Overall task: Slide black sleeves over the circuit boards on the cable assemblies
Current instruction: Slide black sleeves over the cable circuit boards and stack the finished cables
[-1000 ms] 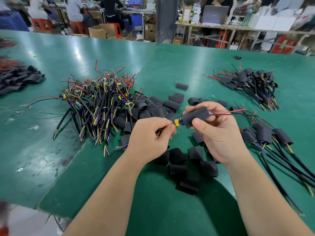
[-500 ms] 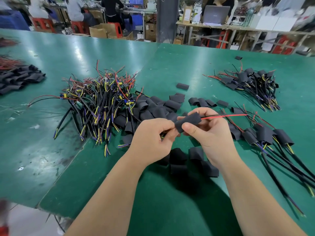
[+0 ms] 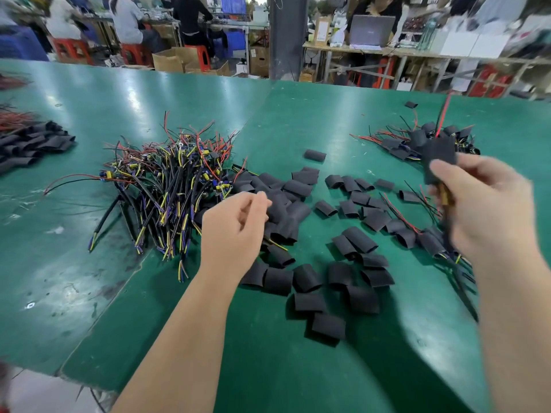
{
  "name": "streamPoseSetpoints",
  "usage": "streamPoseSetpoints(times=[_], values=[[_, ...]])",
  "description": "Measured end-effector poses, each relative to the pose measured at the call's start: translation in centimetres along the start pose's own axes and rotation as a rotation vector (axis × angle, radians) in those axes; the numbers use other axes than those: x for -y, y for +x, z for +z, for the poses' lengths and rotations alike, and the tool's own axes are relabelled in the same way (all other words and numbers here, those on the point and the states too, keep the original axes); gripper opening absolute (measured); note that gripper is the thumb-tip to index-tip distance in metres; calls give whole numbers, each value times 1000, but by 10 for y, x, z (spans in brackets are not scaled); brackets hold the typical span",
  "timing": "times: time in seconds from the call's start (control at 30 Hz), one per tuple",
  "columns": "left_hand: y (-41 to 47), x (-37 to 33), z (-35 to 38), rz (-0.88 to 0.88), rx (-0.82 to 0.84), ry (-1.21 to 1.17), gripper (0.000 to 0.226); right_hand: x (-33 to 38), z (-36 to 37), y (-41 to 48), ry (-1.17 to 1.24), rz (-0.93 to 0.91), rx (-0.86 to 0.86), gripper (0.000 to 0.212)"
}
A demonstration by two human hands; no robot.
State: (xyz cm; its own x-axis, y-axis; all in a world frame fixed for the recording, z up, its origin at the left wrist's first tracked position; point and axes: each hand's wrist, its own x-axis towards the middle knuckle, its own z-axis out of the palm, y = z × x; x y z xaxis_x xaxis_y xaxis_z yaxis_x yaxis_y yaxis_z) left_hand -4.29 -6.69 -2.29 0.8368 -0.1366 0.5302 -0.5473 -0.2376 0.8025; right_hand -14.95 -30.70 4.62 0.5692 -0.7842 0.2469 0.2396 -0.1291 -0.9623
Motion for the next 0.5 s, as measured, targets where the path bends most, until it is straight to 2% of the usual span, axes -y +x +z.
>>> streamPoseSetpoints(times=[0.03, 0.1, 0.17, 0.2, 0.27, 0.33, 0.4, 0.5], values=[[1, 1, 0, -24, -38, 66, 32, -3, -13, 8, -308, -55, -58, 17], [3, 4, 0, -41, -118, 162, 24, -14, -32, 17, -829, -44, -87, 17], [5, 8, -3, -11, -179, 260, 18, -33, -43, 20, -1083, 101, -72, 31], [6, 9, -4, -1, -208, 325, 19, -42, -45, 18, -1139, 200, -34, 40], [7, 10, -7, -20, -273, 429, 26, -55, -49, 10, -1246, 341, 150, 66], [9, 8, -13, -79, -311, 495, 33, -61, -58, 10, -1278, 318, 288, 81], [20, 9, -25, -146, -306, 599, 39, -66, -67, 16, -1253, 221, 273, 77], [50, 17, -53, -338, -283, 765, 46, -72, -68, 20, -1243, 218, 158, 66]])
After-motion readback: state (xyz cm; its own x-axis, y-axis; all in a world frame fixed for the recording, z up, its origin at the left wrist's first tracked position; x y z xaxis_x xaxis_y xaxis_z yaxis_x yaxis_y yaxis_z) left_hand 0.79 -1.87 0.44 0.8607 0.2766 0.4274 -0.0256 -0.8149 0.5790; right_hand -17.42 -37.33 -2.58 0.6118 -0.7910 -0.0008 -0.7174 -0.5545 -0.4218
